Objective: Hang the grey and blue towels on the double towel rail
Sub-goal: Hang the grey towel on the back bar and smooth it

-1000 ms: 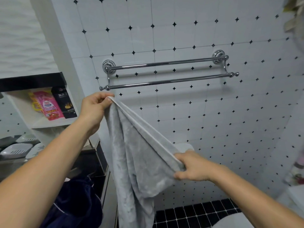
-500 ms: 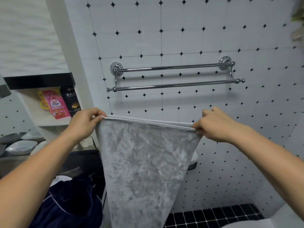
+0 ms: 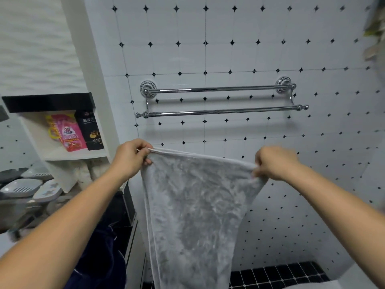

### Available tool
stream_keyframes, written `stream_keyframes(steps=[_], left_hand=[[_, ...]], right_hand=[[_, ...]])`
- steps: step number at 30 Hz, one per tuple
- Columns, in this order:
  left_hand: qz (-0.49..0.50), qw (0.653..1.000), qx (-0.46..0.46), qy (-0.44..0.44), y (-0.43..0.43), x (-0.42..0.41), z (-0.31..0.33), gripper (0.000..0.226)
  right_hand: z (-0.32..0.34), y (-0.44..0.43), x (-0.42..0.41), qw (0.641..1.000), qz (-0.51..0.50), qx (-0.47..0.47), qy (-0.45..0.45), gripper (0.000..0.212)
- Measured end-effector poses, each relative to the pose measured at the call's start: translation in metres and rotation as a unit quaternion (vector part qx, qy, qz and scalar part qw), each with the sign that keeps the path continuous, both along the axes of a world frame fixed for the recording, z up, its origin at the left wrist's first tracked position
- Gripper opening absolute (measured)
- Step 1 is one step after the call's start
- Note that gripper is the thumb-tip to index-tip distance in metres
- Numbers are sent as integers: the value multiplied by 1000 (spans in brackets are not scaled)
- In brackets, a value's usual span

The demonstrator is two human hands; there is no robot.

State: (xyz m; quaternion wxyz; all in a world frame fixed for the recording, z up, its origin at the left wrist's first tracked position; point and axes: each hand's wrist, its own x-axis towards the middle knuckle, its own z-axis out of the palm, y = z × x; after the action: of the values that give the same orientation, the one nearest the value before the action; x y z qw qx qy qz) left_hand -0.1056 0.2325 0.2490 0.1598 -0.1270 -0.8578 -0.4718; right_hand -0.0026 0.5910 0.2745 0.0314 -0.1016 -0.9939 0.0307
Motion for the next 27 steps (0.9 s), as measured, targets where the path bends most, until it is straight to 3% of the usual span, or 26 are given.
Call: stream_keyframes(steps=[2, 4, 7, 9, 11, 13, 15, 17, 19, 21, 22, 23, 25, 26, 27], left_hand=[[39, 999, 18, -7, -5, -5, -1, 17], [59, 998, 21, -18, -13, -6, -3, 19], [22, 999, 21, -33, -7, -2, -2, 19], [-8, 999, 22, -24, 4, 2, 0, 20], [-29, 999, 33, -23, 9, 3, 1, 20], [-29, 999, 14, -42, 1, -1, -1, 25], [-21, 993, -88, -78, -9, 2, -9, 26], [-82, 964, -188, -166, -6, 15, -26, 20], [-185, 916, -241, -262, 7, 32, -38, 26], [-319, 846, -241, -353, 16, 44, -38, 20], [-370, 824, -195, -381, 17, 48, -33, 11], [-383, 829, -124, -388, 14, 46, -29, 7], [-279, 887, 38, -367, 3, 35, -21, 6], [-199, 924, 68, -320, -2, 28, -22, 9], [-116, 958, 33, -262, -4, 22, -26, 14]], right_hand=[[-2, -4, 14, 966, 144, -154, -152, 35], [-5, 0, 22, 939, 183, -226, -183, 43], [-3, 14, 12, 997, 24, -67, 21, 32], [-3, 17, 7, 994, -22, 5, 105, 27], [-3, 18, 6, 995, 68, -79, 3, 24], [1, 19, 18, 959, 142, -205, -133, 21], [4, 28, 18, 962, 123, -206, -132, 21], [-3, 34, 7, 995, 43, -81, -35, 21], [-20, 28, -3, 999, -16, 19, 39, 17], [-35, 22, -10, 996, -30, 41, 68, 13], [-39, 24, -12, 995, -33, 39, 80, 14], [-38, 28, -11, 995, -38, 27, 90, 14], [-36, 37, -6, 995, -38, -27, 88, 15], [-34, 39, -4, 994, -26, -68, 84, 17], [-31, 39, -2, 991, -12, -111, 79, 19]])
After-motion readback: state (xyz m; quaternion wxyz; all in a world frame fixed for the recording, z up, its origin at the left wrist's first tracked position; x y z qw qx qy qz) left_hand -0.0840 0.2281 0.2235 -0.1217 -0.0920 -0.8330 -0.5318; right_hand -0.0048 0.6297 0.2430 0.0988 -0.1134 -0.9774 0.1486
